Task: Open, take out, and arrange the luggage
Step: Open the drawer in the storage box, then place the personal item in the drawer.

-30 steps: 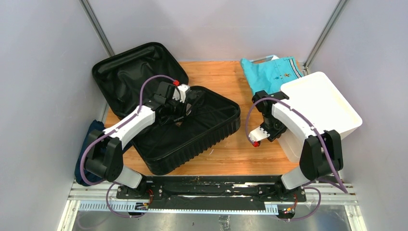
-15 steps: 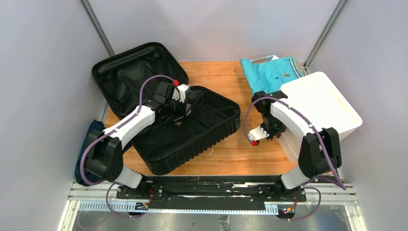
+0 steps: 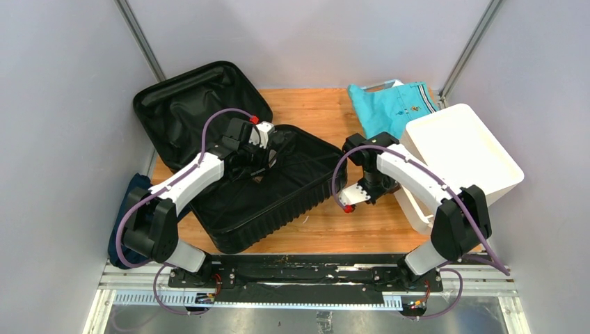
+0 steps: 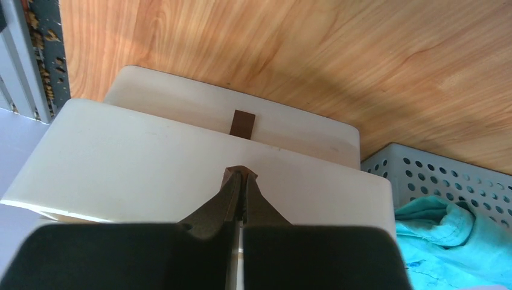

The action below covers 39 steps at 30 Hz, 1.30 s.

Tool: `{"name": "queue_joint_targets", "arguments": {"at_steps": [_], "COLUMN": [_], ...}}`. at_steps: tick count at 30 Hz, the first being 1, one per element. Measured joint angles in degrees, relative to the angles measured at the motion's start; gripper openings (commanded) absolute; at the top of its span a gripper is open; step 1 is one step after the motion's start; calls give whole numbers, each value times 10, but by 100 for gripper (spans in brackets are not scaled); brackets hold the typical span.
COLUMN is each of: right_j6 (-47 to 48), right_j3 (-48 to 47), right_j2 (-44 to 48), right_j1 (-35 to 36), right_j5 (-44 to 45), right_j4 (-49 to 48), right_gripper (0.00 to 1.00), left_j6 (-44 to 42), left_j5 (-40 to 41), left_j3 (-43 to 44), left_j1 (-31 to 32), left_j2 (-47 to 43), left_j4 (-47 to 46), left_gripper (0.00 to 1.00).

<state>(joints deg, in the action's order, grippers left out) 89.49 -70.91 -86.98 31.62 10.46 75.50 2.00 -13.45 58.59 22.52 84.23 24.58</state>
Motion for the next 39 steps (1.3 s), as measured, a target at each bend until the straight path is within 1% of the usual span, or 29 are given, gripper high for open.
{"name": "queue_joint_targets", "arguments": {"at_steps": [4,9,10,13,15,17,19,23,26,30,35,39], "right_j6": [-12,-41,-50,-73,-87,-94,-97,-92,-80,-71,-80,-106], "right_j3": [-7,-30,-35,-41,-41,-41,-40,-24,-21,-31,-96,-155], "right_j2": [0,8,9,10,10,12,23,67,102,134,137,132], "right_j1": [7,52,61,70,68,63,50,0,-37,-50,-62,-71], "right_j5": [-26,-83,-97,-112,-125,-140,-150,-161,-178,-227,-305,-366], "right_j4": [15,46,50,54,56,57,56,56,57,60,52,33], "right_gripper": [0,1,5,31,44,51,56,59,60,60,60,60], "left_j6": [0,0,0,-1,-1,-1,-1,1,4,15,38,78], "left_j5": [0,0,0,3,6,7,10,13,15,20,25,29], "left_j3": [1,11,12,16,17,21,24,28,29,34,45,44], "left_j1": [0,-1,-1,-2,-3,-3,-3,-3,-3,-4,-7,-14], "left_j2": [-1,-2,-3,-12,-18,-22,-24,-24,-27,-42,-71,-99], "left_j4": [1,12,13,16,19,22,24,27,30,31,25,11], "left_gripper": [0,0,0,0,0,0,0,0,0,0,0,0]}}
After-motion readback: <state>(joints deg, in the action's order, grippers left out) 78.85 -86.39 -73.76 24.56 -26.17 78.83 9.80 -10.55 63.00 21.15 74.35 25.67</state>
